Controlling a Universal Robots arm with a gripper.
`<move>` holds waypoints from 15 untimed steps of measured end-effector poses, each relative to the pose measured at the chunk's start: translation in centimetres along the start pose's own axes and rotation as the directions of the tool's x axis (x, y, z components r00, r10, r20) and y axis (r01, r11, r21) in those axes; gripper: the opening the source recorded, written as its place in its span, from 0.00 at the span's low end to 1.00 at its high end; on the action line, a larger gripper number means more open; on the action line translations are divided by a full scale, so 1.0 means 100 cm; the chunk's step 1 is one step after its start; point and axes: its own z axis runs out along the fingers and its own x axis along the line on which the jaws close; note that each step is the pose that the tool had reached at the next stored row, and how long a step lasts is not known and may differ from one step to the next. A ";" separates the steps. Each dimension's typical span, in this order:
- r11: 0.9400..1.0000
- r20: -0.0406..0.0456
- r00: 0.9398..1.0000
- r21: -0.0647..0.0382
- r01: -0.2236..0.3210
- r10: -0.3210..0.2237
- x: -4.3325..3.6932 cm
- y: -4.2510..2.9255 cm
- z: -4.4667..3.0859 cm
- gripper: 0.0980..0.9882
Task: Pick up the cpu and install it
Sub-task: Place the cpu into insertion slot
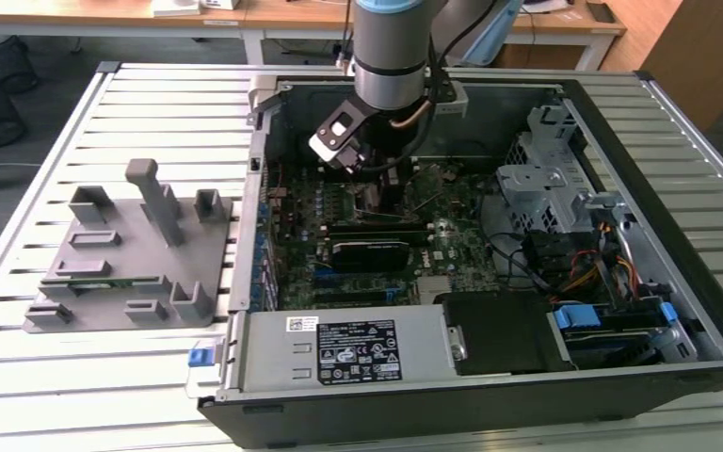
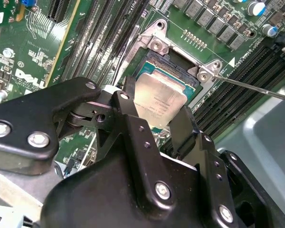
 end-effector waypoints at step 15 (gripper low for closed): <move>1.000 0.000 1.000 0.000 -0.005 0.005 0.0013 -0.0016 0.0084 0.49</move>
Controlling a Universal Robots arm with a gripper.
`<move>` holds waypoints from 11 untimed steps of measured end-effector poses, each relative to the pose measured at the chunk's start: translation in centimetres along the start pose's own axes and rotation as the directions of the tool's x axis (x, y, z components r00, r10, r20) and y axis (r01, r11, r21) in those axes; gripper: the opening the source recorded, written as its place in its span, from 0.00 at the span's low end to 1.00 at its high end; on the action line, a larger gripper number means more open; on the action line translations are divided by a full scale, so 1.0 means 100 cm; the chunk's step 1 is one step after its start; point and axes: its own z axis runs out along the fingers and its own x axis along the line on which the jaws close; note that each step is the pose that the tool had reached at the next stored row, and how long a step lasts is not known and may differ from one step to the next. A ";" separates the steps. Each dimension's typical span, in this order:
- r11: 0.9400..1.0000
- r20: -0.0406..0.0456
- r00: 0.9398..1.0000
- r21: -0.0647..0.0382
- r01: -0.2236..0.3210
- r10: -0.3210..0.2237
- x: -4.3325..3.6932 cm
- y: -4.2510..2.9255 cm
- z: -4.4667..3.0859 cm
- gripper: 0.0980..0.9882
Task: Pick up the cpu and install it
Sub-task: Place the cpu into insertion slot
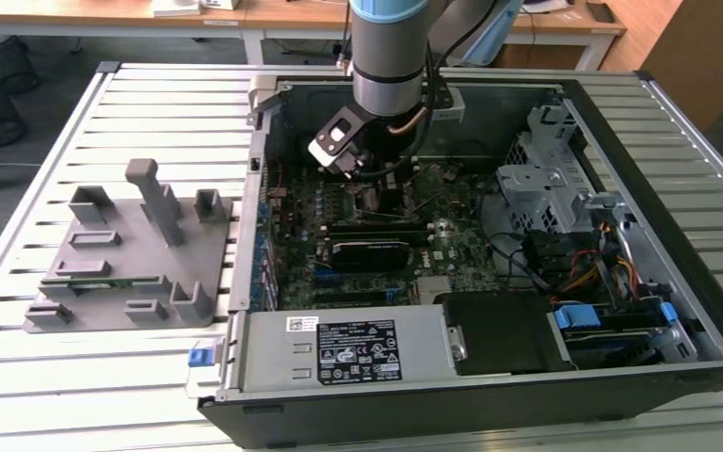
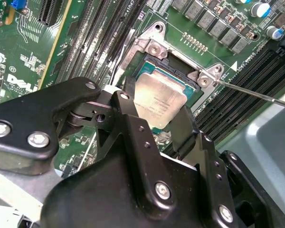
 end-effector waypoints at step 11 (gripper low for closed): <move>1.000 0.000 1.000 0.000 -0.001 0.001 0.0018 -0.0004 0.0045 0.49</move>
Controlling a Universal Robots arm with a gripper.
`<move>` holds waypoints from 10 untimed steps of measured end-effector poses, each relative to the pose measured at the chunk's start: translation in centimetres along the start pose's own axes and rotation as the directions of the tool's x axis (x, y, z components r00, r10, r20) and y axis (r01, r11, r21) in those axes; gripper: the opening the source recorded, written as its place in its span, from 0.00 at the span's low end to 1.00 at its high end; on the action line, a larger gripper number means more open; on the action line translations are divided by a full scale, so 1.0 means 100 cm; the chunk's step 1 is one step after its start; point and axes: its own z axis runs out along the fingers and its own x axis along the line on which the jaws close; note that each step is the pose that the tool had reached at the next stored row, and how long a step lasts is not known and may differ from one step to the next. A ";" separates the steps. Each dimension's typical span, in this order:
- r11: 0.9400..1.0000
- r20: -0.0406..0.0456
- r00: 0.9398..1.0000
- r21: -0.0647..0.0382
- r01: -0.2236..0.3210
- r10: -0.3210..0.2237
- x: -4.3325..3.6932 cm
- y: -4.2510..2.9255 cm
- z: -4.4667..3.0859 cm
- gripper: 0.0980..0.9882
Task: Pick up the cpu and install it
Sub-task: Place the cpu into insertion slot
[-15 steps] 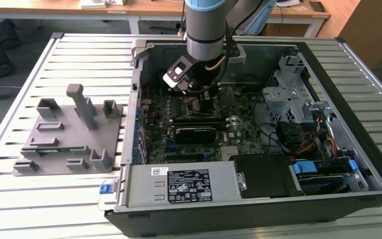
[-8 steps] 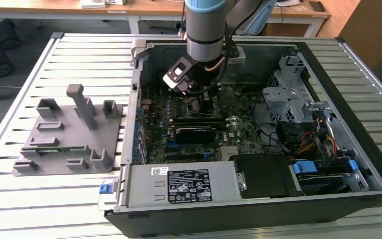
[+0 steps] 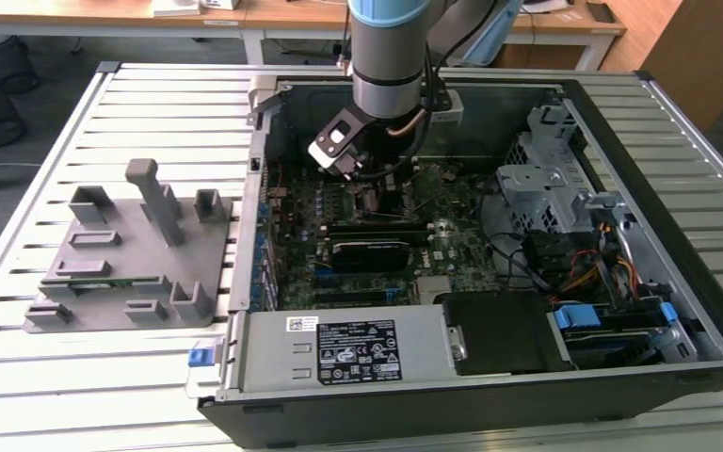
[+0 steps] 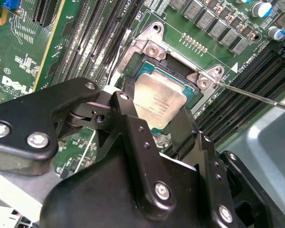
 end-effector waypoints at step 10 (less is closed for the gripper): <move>1.000 0.000 1.000 0.000 0.000 0.000 0.0001 0.0000 0.0002 0.57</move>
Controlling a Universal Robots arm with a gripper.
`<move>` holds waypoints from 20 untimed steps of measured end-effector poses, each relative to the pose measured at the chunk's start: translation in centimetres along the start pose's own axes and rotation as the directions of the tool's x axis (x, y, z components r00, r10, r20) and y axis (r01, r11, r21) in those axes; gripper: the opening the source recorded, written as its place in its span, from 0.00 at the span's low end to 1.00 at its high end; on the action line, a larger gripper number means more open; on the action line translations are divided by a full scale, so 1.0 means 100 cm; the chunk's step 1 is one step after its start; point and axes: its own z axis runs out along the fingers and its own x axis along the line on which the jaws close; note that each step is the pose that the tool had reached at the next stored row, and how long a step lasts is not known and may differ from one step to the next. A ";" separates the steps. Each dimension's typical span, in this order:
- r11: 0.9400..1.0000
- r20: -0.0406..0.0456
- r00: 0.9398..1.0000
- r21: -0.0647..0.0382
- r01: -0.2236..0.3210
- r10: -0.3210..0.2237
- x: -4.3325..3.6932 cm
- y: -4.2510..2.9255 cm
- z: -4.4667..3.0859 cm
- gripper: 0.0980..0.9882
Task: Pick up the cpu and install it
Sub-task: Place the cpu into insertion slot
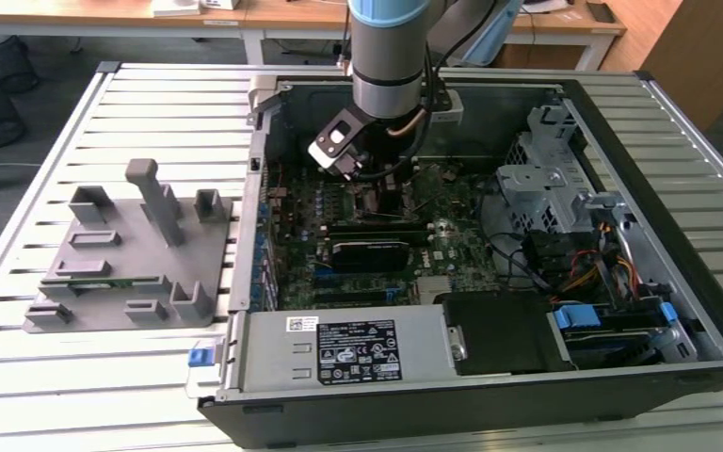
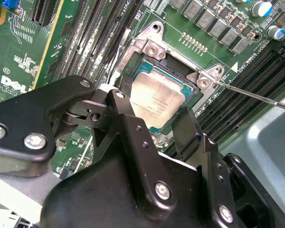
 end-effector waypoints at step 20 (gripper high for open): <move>1.000 -0.004 1.000 0.000 -0.006 0.006 0.0008 0.0000 0.0000 0.57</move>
